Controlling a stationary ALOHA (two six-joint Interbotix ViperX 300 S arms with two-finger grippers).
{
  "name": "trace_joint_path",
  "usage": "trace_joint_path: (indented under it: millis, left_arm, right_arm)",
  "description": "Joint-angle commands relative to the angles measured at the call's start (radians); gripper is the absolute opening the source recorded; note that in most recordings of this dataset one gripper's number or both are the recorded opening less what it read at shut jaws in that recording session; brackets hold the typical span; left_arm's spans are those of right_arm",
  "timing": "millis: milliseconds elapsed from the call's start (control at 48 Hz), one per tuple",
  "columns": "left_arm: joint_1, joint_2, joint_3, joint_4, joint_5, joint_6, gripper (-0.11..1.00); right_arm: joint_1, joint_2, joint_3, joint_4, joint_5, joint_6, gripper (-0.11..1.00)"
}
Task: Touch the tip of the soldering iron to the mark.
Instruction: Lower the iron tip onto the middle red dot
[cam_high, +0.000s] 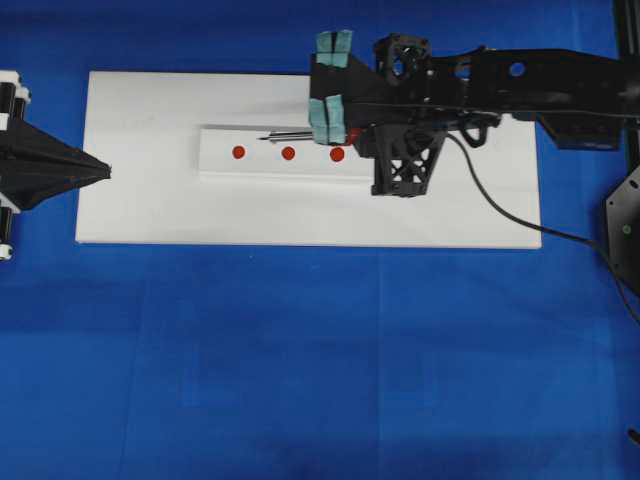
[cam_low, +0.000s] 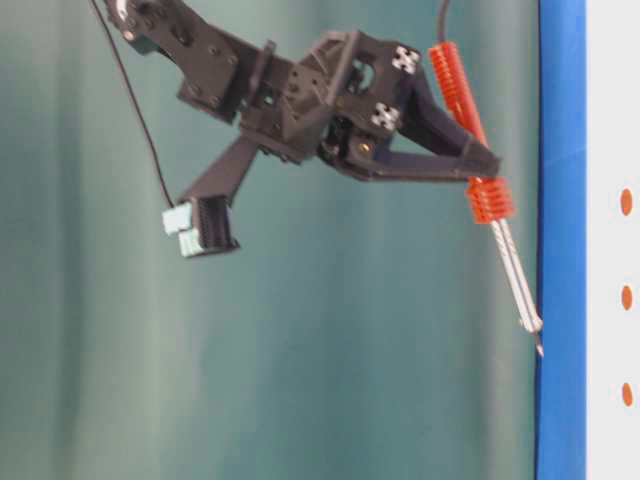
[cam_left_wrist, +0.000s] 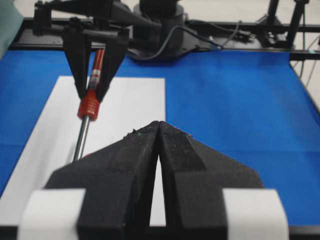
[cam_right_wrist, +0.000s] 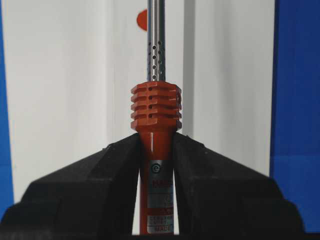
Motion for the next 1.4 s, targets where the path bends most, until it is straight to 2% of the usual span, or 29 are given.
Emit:
trace_joint_path:
  millis: [0, 604, 1376]
  left_arm:
    - [0.003, 0.003, -0.011, 0.003, -0.005, 0.000, 0.00]
    - [0.003, 0.005, -0.011, 0.003, -0.005, 0.003, 0.00]
    - [0.003, 0.008, -0.011, 0.003, -0.005, 0.002, 0.00]
  right_arm:
    - [-0.002, 0.009, -0.035, 0.003, -0.021, 0.000, 0.07]
    - [0.012, 0.146, -0.074, 0.003, -0.092, 0.002, 0.07]
    - [0.006, 0.150, -0.071, 0.002, -0.095, 0.000, 0.07]
